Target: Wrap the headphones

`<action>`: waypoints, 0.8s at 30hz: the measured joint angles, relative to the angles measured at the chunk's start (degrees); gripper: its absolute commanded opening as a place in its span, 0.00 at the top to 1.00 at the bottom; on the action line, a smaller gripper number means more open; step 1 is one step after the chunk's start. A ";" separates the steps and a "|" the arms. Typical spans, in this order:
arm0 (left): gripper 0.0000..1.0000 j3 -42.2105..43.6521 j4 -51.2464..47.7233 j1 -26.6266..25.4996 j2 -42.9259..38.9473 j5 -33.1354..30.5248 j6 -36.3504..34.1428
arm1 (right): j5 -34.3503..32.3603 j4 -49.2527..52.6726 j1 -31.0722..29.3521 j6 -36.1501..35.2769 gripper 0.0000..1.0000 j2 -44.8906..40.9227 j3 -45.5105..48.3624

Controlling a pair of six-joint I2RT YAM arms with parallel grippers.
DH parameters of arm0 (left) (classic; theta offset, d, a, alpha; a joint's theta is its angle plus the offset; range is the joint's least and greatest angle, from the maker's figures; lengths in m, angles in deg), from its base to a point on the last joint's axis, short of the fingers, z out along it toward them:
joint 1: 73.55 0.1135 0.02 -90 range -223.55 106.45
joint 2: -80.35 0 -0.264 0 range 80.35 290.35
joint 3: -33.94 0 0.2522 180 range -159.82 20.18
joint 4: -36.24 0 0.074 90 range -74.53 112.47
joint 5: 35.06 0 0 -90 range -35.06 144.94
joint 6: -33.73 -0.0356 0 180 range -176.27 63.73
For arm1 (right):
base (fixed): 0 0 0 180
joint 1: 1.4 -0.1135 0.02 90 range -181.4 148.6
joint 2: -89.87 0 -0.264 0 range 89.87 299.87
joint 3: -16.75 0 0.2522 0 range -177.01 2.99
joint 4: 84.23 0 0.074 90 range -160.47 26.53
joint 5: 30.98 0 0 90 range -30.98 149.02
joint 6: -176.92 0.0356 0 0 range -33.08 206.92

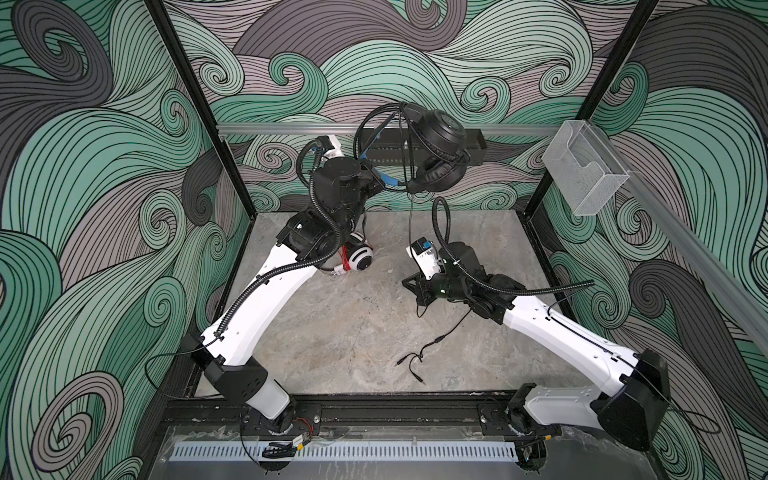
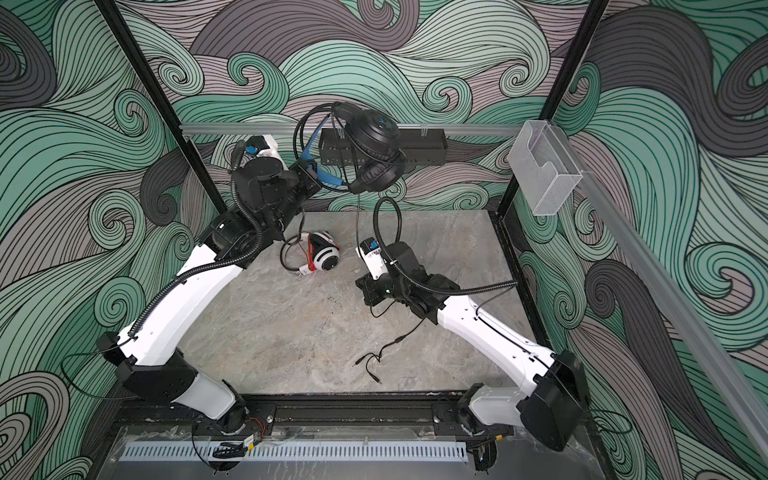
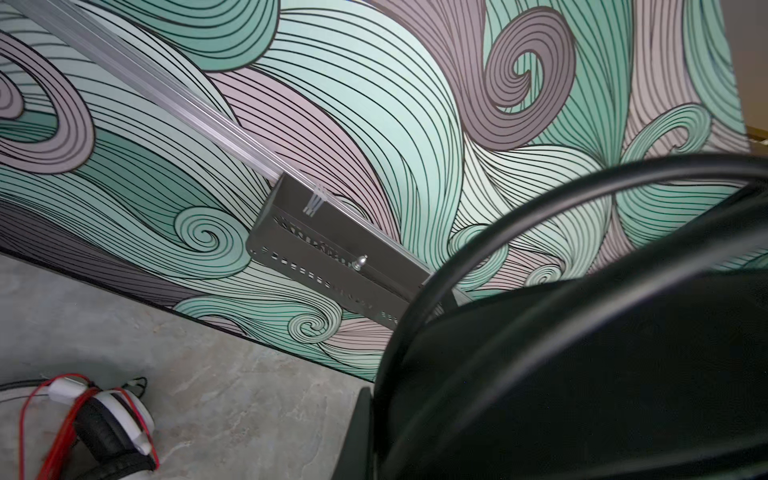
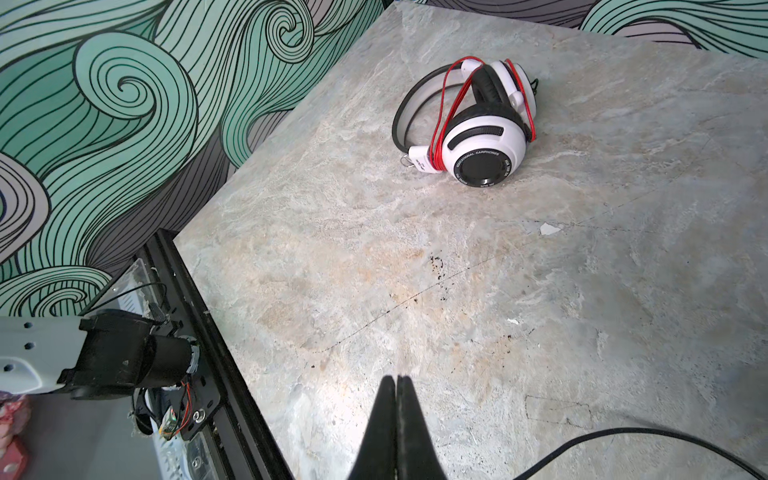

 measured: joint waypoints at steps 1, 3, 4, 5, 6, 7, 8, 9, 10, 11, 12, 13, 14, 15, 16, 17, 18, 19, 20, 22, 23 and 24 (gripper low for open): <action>1.00 0.00 0.04 0.00 0.68 -0.98 -1.16 | 0.02 1.49 -0.17 -0.02 1.00 -0.13 -0.87; 1.00 0.04 0.04 0.00 1.97 -2.51 -3.32 | 0.02 4.52 -0.44 0.00 1.00 -0.31 -3.13; 1.00 0.09 0.04 0.00 2.69 -3.32 -4.55 | 0.02 6.36 -0.63 0.00 1.00 -0.37 -4.79; 1.00 0.35 0.13 0.00 3.34 -4.20 -5.73 | 0.04 8.61 -0.87 0.02 1.00 -0.35 -6.82; 1.00 0.72 0.20 -0.02 3.87 -4.94 -6.86 | 0.07 10.38 -1.14 0.02 1.00 -0.28 -8.81; 1.00 1.22 0.24 -0.02 4.39 -5.86 -8.28 | 0.09 12.44 -1.46 0.02 1.00 -0.17 -11.34; 1.00 1.86 0.24 -0.04 4.83 -6.71 -9.84 | 0.09 14.23 -1.86 0.02 1.00 -0.09 -13.90; 1.00 2.49 0.20 -0.11 5.20 -7.43 -11.39 | 0.11 15.72 -2.32 0.02 1.00 -0.04 -16.35; 1.00 3.39 0.42 -0.20 5.57 -8.33 -13.22 | 0.11 16.96 -2.73 0.04 1.00 -0.04 -18.56; 1.00 4.48 0.79 -0.35 5.90 -9.14 -14.99 | 0.13 18.25 -3.08 0.09 1.00 -0.04 -20.74; 1.00 5.46 1.05 -0.50 6.16 -9.70 -16.63 | 0.09 19.10 -3.32 0.15 1.00 -0.04 -22.25; 1.00 6.62 1.31 -0.74 6.38 -10.16 -18.49 | 0.07 20.13 -3.39 0.24 1.00 -0.02 -23.69; 1.00 8.00 1.81 -1.03 6.43 -10.34 -20.24 | -0.02 21.57 -3.39 0.24 1.00 0.11 -25.14; 1.00 9.33 2.16 -1.40 6.43 -10.40 -21.62 | -0.31 22.84 -3.30 0.20 1.00 0.35 -26.29; 1.00 10.86 2.89 -1.92 6.40 -10.32 -23.21 | -0.76 24.46 -3.23 0.00 1.00 0.81 -27.71; 1.00 12.48 3.85 -2.49 6.27 -9.90 -24.65 | -1.46 26.05 -3.10 -0.39 1.00 1.46 -29.16; 1.00 13.99 4.39 -2.84 6.10 -9.33 -25.73 | -2.16 27.45 -2.99 -0.94 1.00 2.12 -30.40; 1.00 15.56 4.61 -3.17 5.84 -8.35 -26.67 | -3.13 29.35 -3.04 -1.88 1.00 2.93 -31.95; 1.00 17.05 4.81 -3.26 5.49 -6.97 -27.80 | -4.15 31.06 -3.06 -2.97 1.00 3.65 -33.27; 1.00 19.41 4.46 -3.26 4.55 -3.87 -29.35 | -6.64 34.12 -3.06 -5.51 1.00 4.94 -35.41; 1.00 20.52 4.20 -3.30 3.98 -2.16 -30.10 | -8.22 35.95 -3.06 -7.30 1.00 5.64 -36.65; 1.00 21.66 3.89 -3.43 3.23 -0.63 -30.84 | -9.42 37.22 -3.06 -8.81 1.00 6.23 -37.64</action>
